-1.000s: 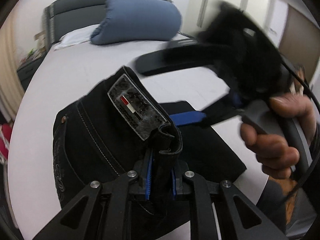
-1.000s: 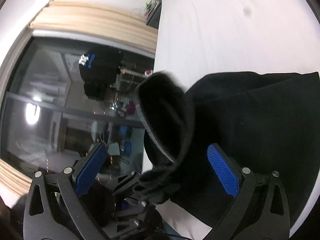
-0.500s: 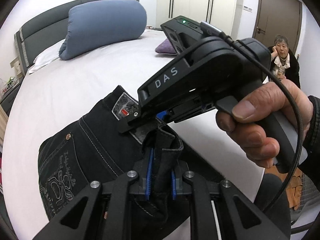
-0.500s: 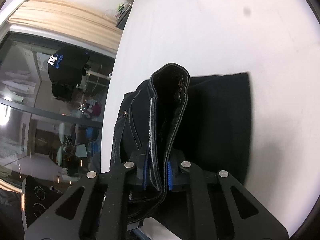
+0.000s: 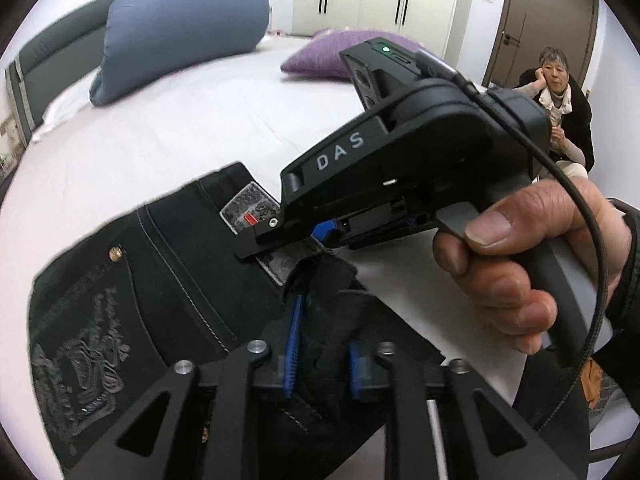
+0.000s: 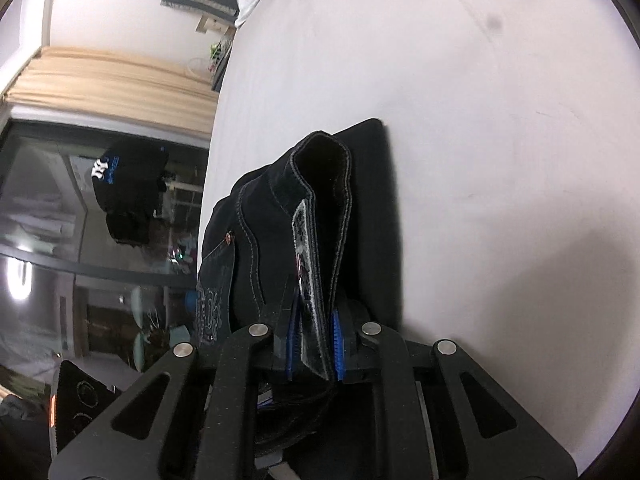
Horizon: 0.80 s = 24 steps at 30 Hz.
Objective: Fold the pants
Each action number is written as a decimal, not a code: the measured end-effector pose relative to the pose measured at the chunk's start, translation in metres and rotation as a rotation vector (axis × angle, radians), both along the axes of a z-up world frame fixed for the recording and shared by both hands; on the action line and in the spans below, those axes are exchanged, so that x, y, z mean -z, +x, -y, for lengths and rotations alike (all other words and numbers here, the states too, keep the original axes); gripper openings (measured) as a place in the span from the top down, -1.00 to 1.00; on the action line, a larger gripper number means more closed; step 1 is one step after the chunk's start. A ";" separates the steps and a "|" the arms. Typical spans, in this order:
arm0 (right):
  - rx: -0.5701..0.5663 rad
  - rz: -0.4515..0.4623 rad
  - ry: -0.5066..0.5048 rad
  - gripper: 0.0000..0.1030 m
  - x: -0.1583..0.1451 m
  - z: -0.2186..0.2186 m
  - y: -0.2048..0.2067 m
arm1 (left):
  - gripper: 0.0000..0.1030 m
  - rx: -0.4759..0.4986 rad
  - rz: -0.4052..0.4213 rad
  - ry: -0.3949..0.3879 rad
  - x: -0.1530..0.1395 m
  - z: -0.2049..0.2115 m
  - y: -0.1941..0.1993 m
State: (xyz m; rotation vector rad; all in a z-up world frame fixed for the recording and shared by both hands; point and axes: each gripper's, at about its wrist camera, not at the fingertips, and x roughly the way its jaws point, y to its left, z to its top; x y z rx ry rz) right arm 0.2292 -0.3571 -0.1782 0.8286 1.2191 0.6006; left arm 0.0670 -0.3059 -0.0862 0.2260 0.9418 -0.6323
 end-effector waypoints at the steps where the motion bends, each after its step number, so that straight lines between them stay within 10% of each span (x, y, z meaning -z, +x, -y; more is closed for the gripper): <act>1: -0.001 0.005 0.017 0.75 0.006 0.002 -0.002 | 0.38 -0.007 -0.020 -0.009 -0.001 -0.003 0.001; 4: 0.012 0.018 0.118 0.71 0.015 0.009 -0.007 | -0.11 -0.021 -0.046 -0.034 -0.017 -0.013 0.004; 6: 0.048 0.013 0.121 0.69 0.013 0.013 -0.011 | -0.79 -0.057 -0.023 -0.027 -0.028 -0.022 0.005; 13: 0.182 0.024 -0.018 0.63 -0.017 0.034 -0.036 | -0.81 -0.181 -0.039 0.036 -0.056 -0.071 0.017; 19: 0.034 0.142 -0.076 0.63 -0.066 -0.029 -0.034 | -0.81 -0.253 -0.086 0.091 -0.031 -0.097 0.018; 24: -0.064 0.060 -0.197 0.63 -0.035 -0.079 -0.041 | -0.81 -0.270 -0.188 0.114 0.002 -0.105 0.024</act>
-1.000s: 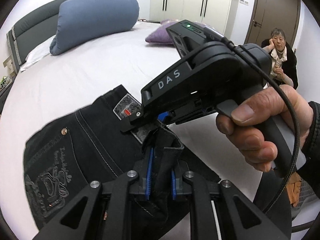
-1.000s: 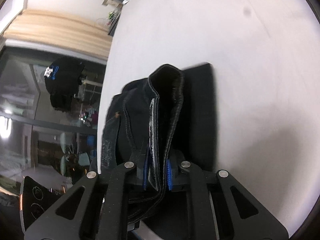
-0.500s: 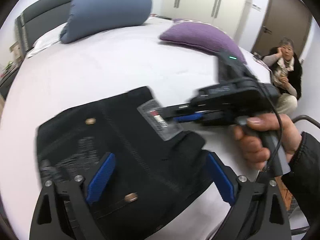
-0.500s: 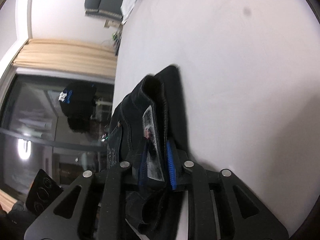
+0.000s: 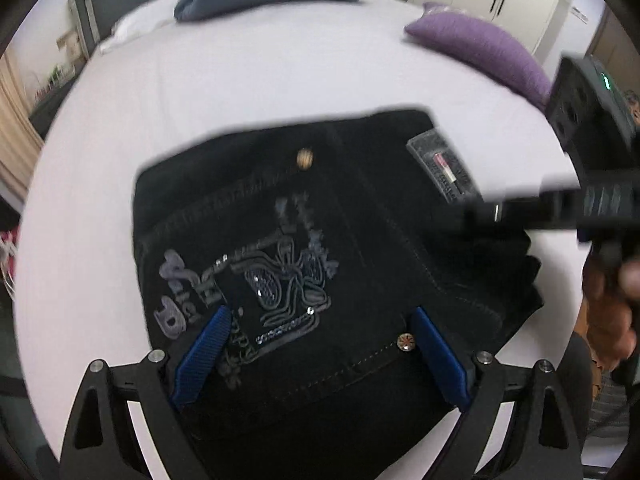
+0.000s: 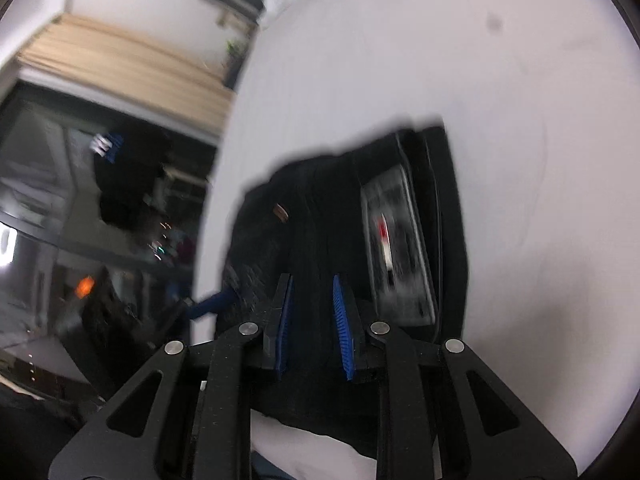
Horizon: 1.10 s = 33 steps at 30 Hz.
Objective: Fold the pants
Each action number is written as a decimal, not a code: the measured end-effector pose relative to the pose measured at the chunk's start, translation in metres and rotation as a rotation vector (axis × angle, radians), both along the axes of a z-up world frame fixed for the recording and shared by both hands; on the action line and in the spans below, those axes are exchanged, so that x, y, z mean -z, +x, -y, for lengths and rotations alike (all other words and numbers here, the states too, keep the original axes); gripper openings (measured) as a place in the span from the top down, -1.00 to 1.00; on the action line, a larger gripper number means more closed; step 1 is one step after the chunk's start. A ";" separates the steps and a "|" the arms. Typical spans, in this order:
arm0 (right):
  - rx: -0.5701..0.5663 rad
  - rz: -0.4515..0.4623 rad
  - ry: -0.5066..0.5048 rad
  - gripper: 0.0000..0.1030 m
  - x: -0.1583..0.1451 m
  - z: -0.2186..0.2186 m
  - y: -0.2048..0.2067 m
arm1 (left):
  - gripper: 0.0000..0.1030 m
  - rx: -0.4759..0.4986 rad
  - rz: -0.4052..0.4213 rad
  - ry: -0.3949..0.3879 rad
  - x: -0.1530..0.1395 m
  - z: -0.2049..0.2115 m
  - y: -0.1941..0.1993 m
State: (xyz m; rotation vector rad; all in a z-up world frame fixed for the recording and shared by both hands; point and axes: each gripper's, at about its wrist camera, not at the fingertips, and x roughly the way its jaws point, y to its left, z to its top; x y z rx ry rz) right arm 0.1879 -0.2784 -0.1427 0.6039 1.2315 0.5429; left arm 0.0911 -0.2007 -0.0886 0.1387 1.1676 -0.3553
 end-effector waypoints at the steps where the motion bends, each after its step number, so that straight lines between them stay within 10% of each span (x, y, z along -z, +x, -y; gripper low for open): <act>1: 0.002 0.008 0.003 0.64 0.007 -0.002 -0.008 | -0.81 -0.002 -0.017 -0.008 0.005 -0.003 0.000; 13: 0.158 0.120 0.040 0.63 -0.012 0.024 -0.090 | -0.81 -0.032 0.110 -0.096 -0.045 -0.048 -0.025; 21: 0.100 0.186 0.135 0.63 -0.044 0.021 -0.036 | -0.47 -0.037 0.115 -0.255 -0.032 -0.058 0.051; 25: 0.105 0.084 0.087 0.63 -0.013 0.027 -0.023 | -0.31 -0.029 0.048 -0.206 -0.001 -0.047 0.044; 33: 0.149 0.111 0.102 0.63 -0.004 0.052 -0.063 | -0.31 0.174 0.225 -0.069 -0.013 -0.041 -0.070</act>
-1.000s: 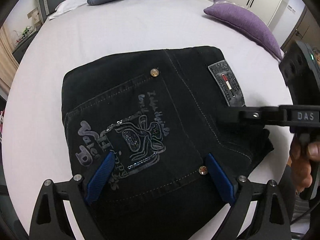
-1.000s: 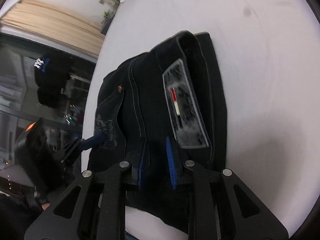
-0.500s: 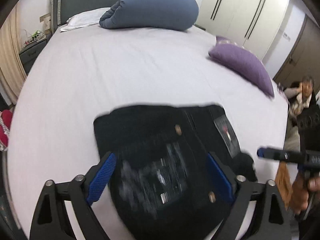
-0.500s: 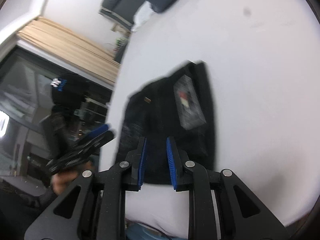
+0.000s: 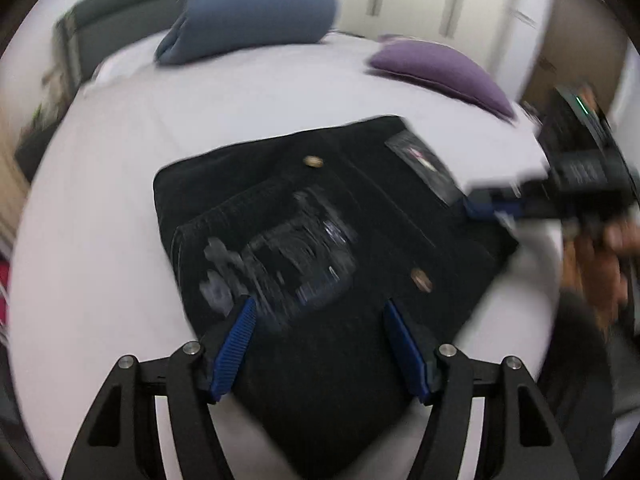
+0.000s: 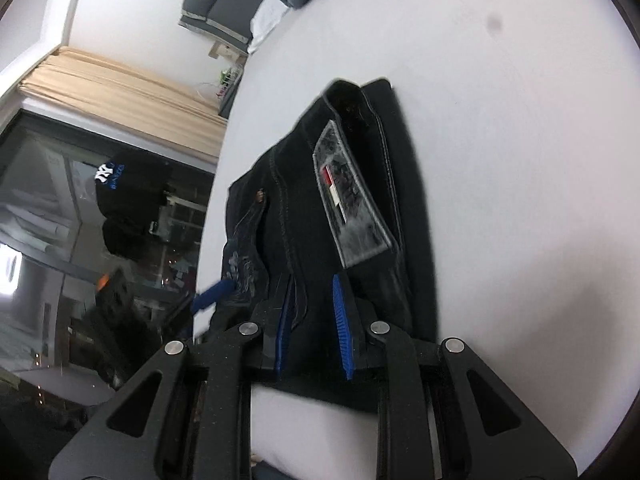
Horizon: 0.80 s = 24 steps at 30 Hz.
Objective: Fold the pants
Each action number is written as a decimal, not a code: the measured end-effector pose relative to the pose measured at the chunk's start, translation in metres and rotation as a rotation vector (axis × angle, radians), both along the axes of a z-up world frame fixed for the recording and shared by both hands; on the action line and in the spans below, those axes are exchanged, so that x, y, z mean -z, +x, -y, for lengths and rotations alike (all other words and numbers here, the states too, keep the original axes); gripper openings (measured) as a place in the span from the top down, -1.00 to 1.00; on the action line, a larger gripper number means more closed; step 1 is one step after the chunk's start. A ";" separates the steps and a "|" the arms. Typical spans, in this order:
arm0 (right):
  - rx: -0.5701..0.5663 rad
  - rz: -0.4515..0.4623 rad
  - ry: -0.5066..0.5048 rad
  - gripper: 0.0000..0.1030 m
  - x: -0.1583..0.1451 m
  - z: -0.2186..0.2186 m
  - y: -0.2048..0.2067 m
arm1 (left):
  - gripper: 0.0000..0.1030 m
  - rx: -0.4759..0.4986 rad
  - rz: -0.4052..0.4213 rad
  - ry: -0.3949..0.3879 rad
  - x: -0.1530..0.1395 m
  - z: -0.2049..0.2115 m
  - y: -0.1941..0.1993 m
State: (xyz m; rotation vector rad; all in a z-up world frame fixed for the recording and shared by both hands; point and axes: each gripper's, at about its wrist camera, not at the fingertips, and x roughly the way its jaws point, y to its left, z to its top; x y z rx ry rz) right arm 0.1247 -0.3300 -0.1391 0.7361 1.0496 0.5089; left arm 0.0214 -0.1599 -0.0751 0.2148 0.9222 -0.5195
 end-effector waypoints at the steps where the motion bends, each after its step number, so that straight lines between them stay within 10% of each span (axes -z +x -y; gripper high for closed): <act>1: 0.004 0.009 -0.018 0.63 -0.004 0.003 -0.004 | -0.31 0.012 0.017 0.000 -0.005 -0.003 -0.008; 6: 0.079 0.038 -0.054 0.48 -0.024 0.031 0.010 | -0.58 -0.112 -0.019 -0.152 -0.020 -0.048 0.002; 8: 0.090 0.018 -0.055 -0.24 -0.021 0.037 0.017 | -0.62 -0.200 -0.078 -0.229 -0.016 -0.066 0.025; 10: 0.073 -0.029 -0.048 -0.34 -0.010 0.035 0.035 | -0.62 -0.242 -0.162 -0.302 -0.005 -0.076 0.050; 17: -0.049 -0.132 -0.046 -0.24 0.021 0.006 0.079 | -0.62 -0.246 -0.416 -0.341 0.039 -0.064 0.091; 20: -0.067 -0.152 -0.051 0.24 0.027 0.003 0.086 | -0.59 -0.239 -0.448 -0.350 0.042 -0.062 0.096; 24: -0.059 -0.141 -0.070 0.47 0.027 -0.002 0.090 | -0.04 -0.237 -0.479 -0.332 0.042 -0.061 0.103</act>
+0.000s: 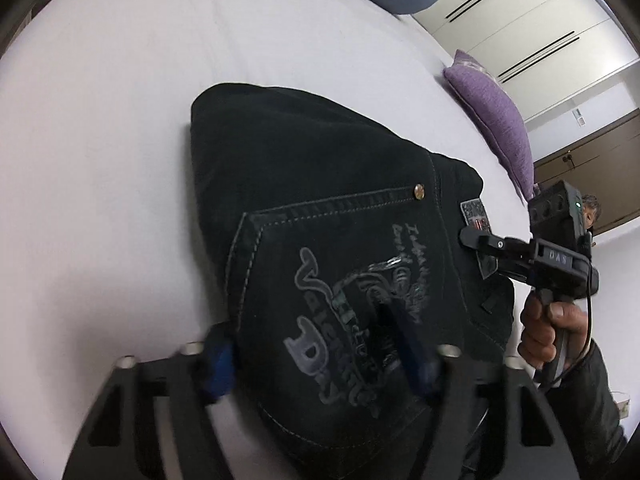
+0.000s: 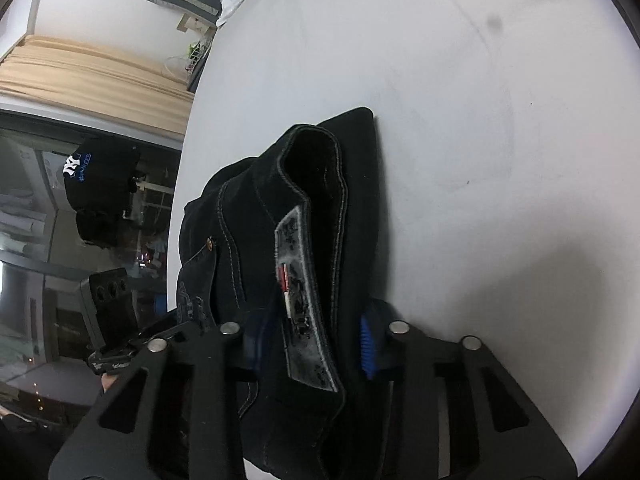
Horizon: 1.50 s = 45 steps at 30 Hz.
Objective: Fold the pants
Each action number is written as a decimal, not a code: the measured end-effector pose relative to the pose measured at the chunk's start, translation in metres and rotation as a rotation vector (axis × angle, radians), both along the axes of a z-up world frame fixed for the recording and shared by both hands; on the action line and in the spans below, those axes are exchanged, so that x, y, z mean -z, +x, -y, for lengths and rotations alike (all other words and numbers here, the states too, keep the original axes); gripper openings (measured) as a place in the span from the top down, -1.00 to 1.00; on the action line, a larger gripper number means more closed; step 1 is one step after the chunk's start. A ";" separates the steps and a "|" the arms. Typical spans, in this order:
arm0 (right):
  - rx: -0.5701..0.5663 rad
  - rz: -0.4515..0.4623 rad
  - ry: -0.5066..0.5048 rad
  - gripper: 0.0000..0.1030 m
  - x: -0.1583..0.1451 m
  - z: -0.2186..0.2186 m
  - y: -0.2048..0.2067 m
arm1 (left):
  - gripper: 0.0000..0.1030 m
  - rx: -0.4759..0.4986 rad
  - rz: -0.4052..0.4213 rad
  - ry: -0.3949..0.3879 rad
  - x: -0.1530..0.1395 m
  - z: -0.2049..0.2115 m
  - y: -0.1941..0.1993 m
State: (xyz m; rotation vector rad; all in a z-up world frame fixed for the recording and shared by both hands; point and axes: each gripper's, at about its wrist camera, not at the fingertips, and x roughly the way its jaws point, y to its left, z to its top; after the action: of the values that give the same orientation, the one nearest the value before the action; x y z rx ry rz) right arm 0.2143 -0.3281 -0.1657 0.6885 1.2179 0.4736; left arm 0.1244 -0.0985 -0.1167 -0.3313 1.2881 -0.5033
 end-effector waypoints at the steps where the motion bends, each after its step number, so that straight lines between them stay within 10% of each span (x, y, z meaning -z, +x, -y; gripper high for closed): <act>1: -0.001 0.016 -0.028 0.55 -0.006 -0.004 -0.003 | 0.04 -0.008 -0.007 -0.002 -0.001 -0.001 0.001; 6: -0.009 0.070 -0.138 0.70 -0.038 -0.020 -0.010 | 0.57 -0.019 -0.004 -0.060 -0.011 -0.012 0.005; 19: -0.081 0.229 -0.040 0.72 -0.136 -0.094 0.098 | 0.59 -0.115 0.225 0.009 -0.110 -0.115 0.090; 26: -0.050 0.139 -0.023 0.70 -0.082 -0.108 0.154 | 0.52 -0.144 0.173 0.057 -0.054 -0.135 0.139; 30: 0.014 0.036 -0.154 0.24 -0.016 -0.102 0.156 | -0.05 -0.218 0.093 0.095 0.009 -0.142 0.145; 34: 0.098 0.193 -0.136 -0.31 -0.027 -0.085 0.122 | -0.51 -0.244 0.218 0.172 -0.005 -0.151 0.122; 37: 0.108 0.257 -0.215 -0.36 -0.055 -0.080 0.099 | -0.71 -0.289 0.371 0.256 -0.047 -0.157 0.099; 39: 0.113 0.382 -0.282 -0.36 -0.101 -0.083 0.085 | -1.00 -0.336 0.501 0.337 -0.086 -0.158 0.078; 45: 0.187 0.886 -0.422 -0.59 -0.253 -0.103 -0.002 | -1.00 -0.505 0.934 0.520 -0.205 -0.143 -0.012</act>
State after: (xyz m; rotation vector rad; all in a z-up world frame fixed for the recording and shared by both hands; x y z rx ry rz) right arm 0.2123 -0.2249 0.0868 0.1695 0.3814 0.2913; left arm 0.1128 0.0446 0.0879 0.0415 0.3576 0.1342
